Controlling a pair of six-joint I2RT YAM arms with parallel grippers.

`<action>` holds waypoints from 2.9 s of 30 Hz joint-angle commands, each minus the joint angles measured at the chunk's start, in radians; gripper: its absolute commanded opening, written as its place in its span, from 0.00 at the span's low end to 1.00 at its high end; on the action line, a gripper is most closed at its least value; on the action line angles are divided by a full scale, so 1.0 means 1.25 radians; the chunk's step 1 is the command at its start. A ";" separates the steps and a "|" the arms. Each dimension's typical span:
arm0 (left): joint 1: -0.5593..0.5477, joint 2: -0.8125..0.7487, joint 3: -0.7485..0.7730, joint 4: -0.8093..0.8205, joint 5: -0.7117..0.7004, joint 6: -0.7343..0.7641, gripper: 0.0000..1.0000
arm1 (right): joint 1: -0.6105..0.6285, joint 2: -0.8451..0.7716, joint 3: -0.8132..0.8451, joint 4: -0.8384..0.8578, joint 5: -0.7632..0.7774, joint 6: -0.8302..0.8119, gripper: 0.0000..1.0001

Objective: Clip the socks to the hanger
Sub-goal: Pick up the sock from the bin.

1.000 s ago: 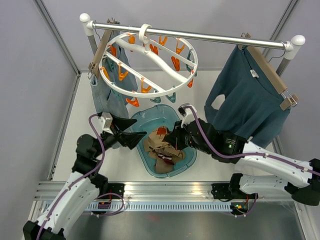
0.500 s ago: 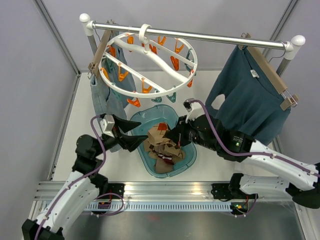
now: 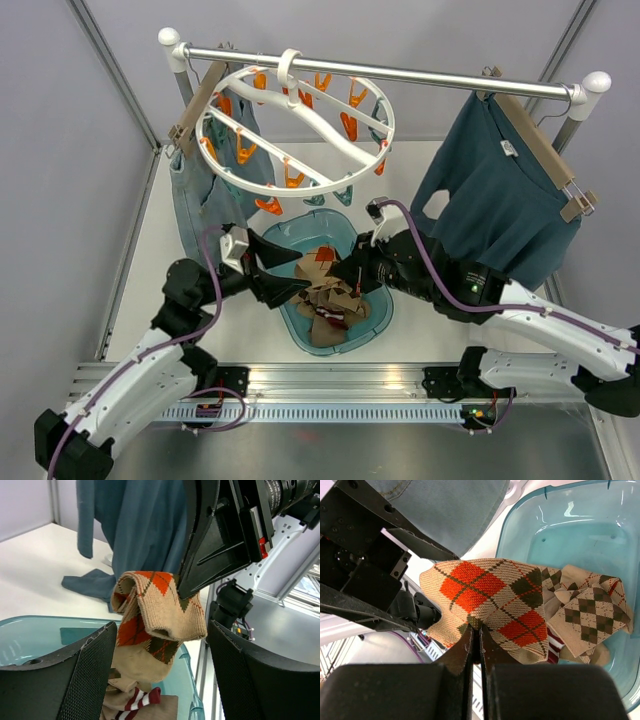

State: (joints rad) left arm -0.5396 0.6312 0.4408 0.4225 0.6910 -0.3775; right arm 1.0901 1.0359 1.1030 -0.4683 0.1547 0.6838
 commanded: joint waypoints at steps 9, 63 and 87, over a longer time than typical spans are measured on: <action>-0.070 0.074 0.065 0.034 -0.055 0.023 0.57 | -0.001 0.002 0.005 0.010 0.009 -0.010 0.00; -0.106 0.177 0.324 -0.371 -0.300 -0.362 0.02 | 0.332 0.031 -0.179 0.507 0.631 -0.727 0.54; -0.128 0.195 0.343 -0.385 -0.293 -0.348 0.02 | 0.332 0.104 -0.151 0.603 0.627 -0.812 0.40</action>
State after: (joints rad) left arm -0.6930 0.8745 0.8234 -0.0639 0.3157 -0.7956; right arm 1.5017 1.1748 0.8738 0.2146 0.9199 -0.3069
